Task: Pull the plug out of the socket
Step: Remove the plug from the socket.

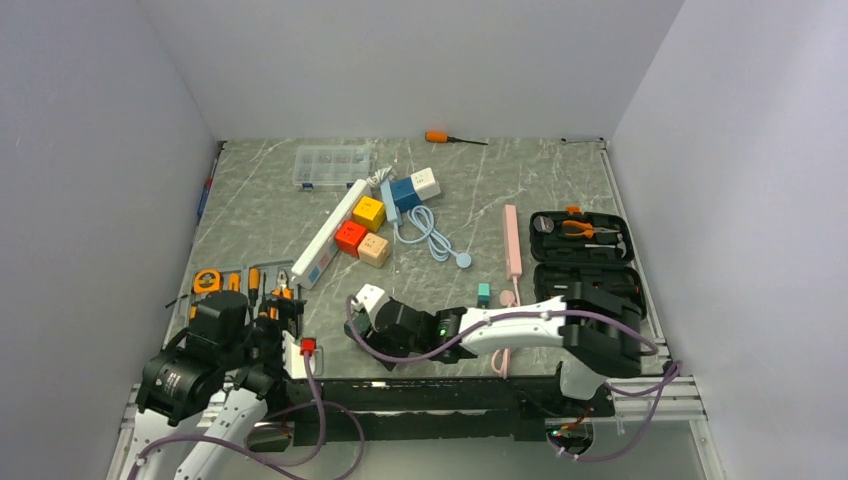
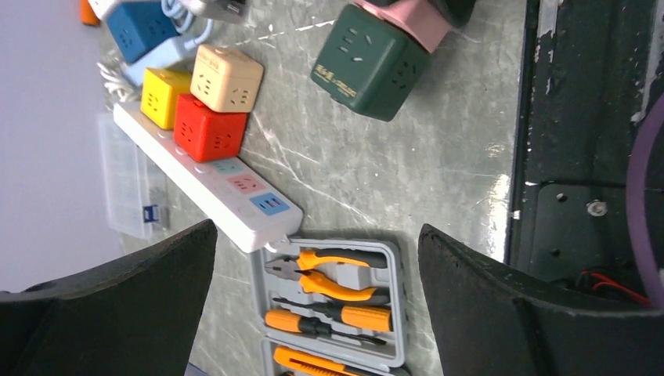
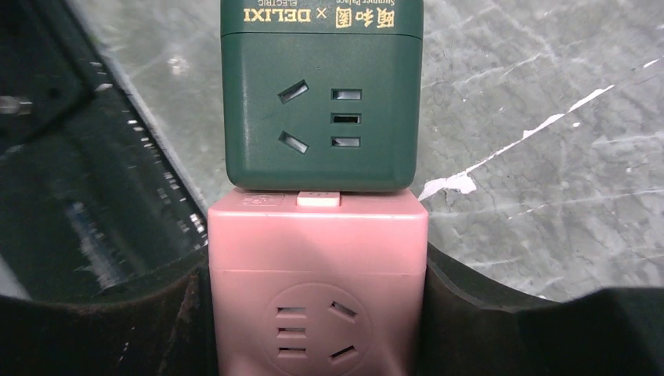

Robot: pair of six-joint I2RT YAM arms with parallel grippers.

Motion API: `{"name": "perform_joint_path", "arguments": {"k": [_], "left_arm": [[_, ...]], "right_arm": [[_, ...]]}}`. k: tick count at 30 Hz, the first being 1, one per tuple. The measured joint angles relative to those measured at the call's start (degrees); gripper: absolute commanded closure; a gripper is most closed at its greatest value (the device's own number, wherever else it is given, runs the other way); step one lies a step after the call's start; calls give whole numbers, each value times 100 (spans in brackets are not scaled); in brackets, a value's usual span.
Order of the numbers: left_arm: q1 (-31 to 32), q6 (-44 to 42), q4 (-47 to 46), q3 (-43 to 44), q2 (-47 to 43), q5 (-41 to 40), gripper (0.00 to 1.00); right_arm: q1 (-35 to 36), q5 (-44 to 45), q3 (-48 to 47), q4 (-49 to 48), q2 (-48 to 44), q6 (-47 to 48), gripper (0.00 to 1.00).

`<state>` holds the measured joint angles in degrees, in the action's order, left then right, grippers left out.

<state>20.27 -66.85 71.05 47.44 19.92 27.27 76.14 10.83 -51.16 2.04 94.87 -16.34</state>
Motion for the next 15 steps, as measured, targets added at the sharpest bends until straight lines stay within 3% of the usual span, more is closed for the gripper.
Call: {"name": "perform_joint_path", "arguments": {"k": [7,15], "left_arm": [[0,-1397,-105,-262,-374,208,1],[0,-3108,-555,-859,-774,352,1]], "right_arm": [[-411,-826,-66,415,-960,31,100],[-656,-1552,-474,911,-1141,28,100]]}}
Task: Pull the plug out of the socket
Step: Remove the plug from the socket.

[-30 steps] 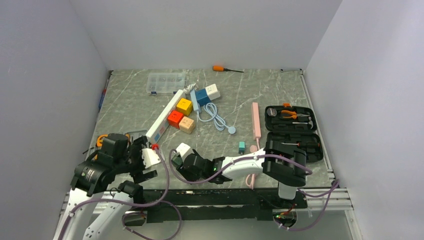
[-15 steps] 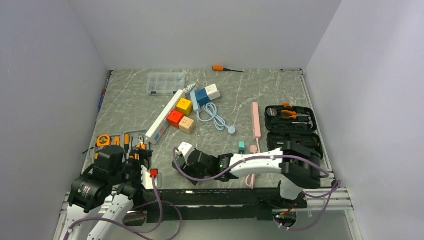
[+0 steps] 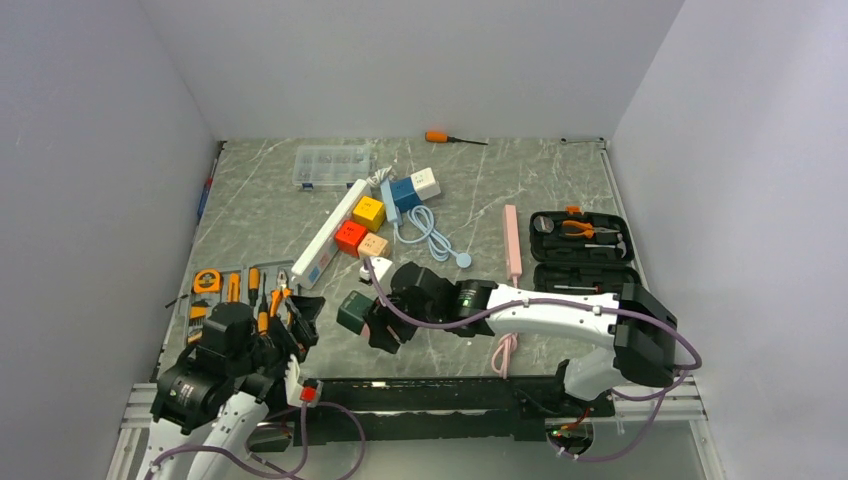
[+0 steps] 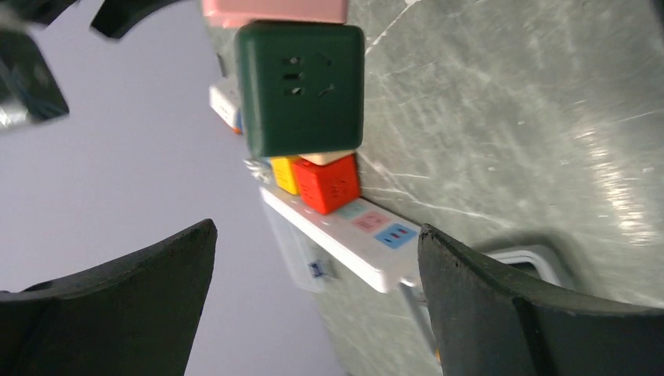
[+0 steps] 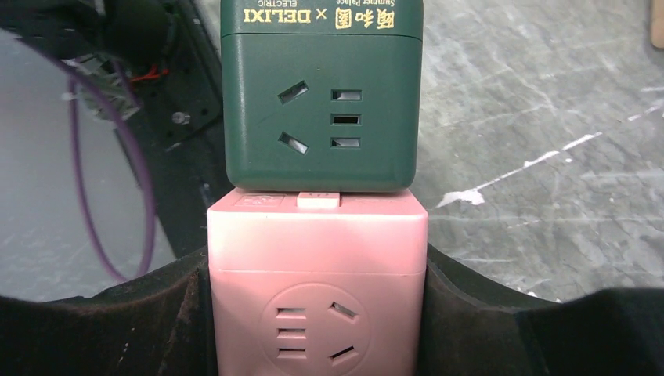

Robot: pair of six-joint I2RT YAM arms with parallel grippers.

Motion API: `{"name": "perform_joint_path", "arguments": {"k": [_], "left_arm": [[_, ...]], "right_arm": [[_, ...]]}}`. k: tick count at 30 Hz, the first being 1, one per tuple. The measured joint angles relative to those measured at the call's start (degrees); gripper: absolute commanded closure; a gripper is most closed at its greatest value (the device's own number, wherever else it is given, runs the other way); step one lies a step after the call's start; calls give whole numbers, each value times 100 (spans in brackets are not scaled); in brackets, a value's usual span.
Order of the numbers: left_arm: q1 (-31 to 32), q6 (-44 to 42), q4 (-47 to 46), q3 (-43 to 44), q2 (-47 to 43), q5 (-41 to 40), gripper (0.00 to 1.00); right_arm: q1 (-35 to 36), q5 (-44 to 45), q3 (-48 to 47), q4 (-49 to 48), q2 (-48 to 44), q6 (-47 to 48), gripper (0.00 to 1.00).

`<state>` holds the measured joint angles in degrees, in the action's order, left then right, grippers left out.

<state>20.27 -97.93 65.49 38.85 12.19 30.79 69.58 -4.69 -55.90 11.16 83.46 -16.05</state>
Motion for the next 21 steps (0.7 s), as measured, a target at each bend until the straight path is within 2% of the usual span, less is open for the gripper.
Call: {"name": "perform_joint_path", "arguments": {"k": [7,13,21], "left_arm": [[0,-1360,-841,-739,-490,302,1],[-7,-1541,-1434,-765,-498,470,1],[-7,-1517,-1755,-778,-496,619,1]], "right_arm": [[-9,-516,-754,560,0,4,100],[-9,-645,-876,627,0,4,100],[-9,-769,-1016,623,144,-7,100]]}}
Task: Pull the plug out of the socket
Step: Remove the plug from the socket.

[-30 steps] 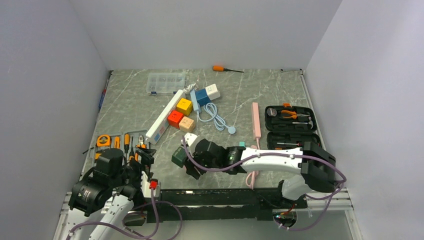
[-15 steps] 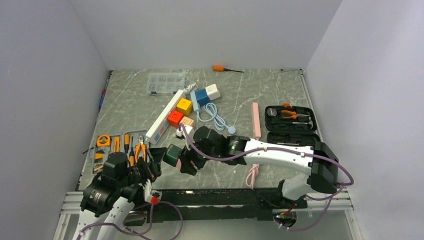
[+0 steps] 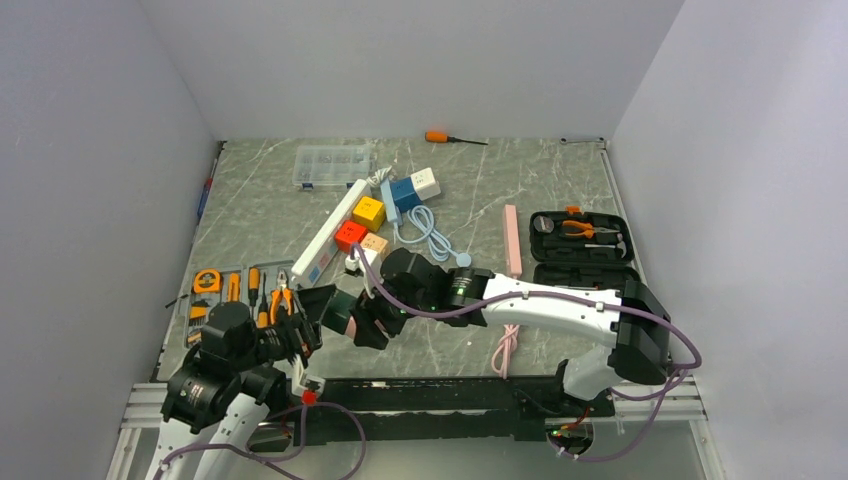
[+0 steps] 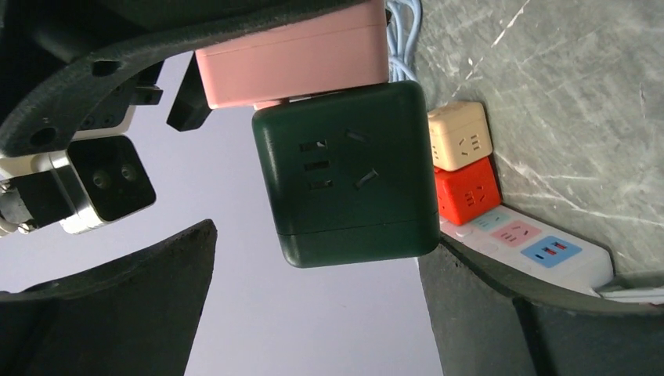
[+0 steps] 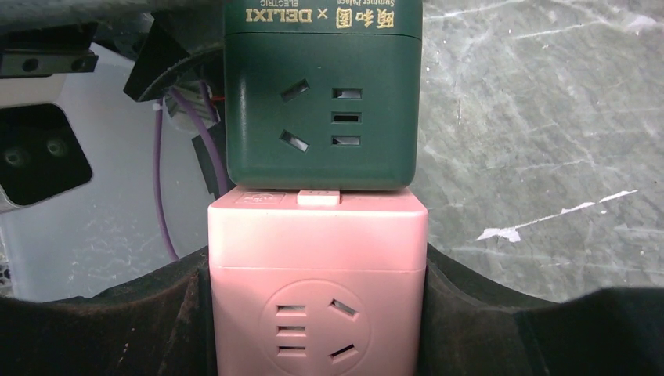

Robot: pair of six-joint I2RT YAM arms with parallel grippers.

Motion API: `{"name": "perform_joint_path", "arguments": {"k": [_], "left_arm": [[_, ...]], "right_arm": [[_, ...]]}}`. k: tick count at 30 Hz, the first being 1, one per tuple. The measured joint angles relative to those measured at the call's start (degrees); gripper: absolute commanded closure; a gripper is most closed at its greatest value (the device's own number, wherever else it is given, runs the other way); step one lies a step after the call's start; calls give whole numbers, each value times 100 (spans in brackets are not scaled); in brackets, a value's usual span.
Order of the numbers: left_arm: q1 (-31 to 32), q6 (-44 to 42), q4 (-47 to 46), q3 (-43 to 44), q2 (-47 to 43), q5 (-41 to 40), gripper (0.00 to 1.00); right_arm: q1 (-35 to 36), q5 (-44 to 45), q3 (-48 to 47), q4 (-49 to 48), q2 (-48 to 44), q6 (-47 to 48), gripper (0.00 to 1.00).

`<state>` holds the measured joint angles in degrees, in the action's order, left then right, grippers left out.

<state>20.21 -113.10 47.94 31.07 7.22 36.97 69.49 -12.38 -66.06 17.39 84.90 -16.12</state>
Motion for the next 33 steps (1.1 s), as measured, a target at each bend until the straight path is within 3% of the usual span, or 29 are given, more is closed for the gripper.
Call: {"name": "perform_joint_path", "arguments": {"k": [16,23,33], "left_arm": [[-28,538,-26,24,258,-164,0],[-26,1244,-354,96,284,-120,17],[-26,1036,33,474,525,66,28]], "right_arm": [[-15,11,-345,-258,232,-24,100],[-15,28,-345,-297,232,-39,100],[-15,26,-728,-374,365,-35,100]]}}
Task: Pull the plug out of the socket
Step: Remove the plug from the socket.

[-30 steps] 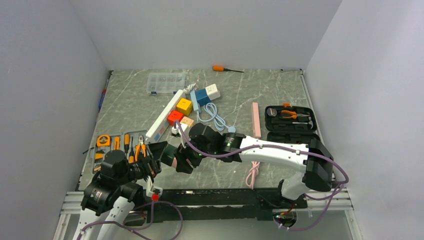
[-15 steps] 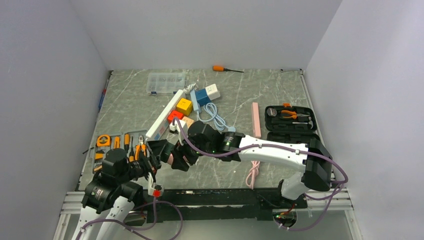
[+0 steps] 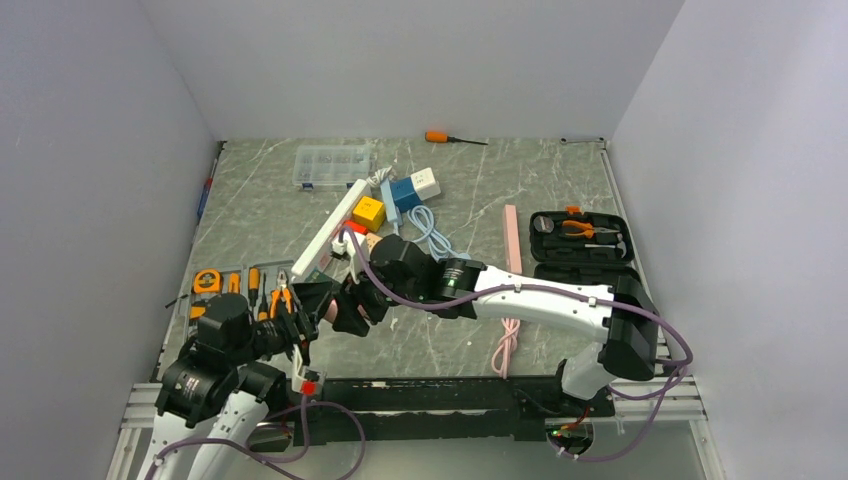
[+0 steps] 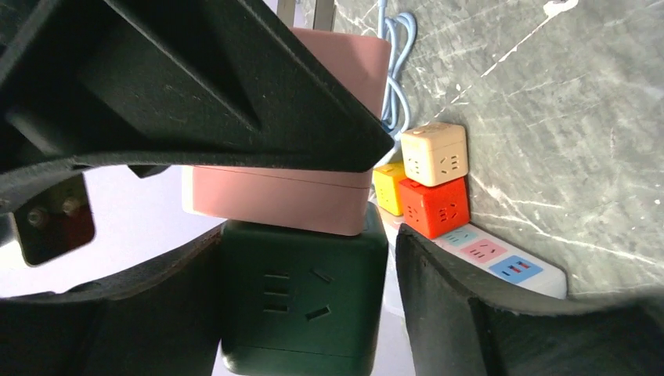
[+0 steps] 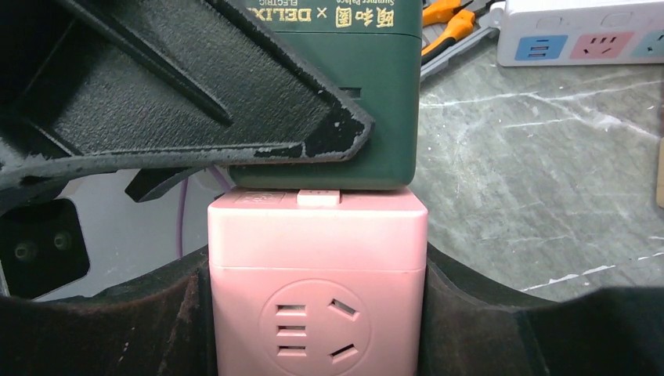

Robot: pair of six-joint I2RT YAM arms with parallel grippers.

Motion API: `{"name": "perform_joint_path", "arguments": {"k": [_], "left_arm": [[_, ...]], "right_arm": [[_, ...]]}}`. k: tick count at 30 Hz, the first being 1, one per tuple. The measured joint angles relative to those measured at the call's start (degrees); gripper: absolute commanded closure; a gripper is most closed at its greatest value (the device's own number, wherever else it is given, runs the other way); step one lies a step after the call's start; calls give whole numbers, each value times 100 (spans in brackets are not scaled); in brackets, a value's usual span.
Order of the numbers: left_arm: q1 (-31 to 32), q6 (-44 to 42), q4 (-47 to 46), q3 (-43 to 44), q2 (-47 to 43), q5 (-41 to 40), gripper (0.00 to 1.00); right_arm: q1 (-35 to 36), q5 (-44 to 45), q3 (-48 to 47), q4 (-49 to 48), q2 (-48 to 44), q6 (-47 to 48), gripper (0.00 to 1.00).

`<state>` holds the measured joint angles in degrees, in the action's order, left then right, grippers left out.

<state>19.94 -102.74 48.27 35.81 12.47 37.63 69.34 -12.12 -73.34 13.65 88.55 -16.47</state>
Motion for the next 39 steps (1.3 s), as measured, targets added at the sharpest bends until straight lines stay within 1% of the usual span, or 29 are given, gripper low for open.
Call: {"name": "perform_joint_path", "arguments": {"k": [2,6,7,10,12,13,14,18,25,30,39], "left_arm": [[0,-109,24,-7,-28,31,34],[0,-247,48,-52,-59,50,42],[0,-273,46,-63,-57,52,46],[0,-273,42,-68,-28,46,65],[0,-269,20,-68,17,28,84],[0,-267,2,-72,35,17,97],[2,-262,-17,-72,50,4,100],[2,-227,-63,-79,103,-87,100],[129,-219,-96,-79,485,-136,100],[212,-376,-26,9,841,-7,100],[278,-420,-385,-61,835,251,100]], "right_arm": [[0,-7,-26,4,44,0,100],[0,-20,-59,28,109,13,100],[0,-26,-59,37,114,22,100],[0,-39,-61,37,133,24,100],[-13,-39,-61,37,142,22,100],[-20,-39,-61,37,144,20,100],[-26,-37,-61,35,144,17,100],[-33,11,26,-90,136,-28,100],[-52,144,662,-632,-138,-282,100],[-57,221,984,-752,-367,-358,100],[-55,348,1399,-874,-885,-365,100]]}}
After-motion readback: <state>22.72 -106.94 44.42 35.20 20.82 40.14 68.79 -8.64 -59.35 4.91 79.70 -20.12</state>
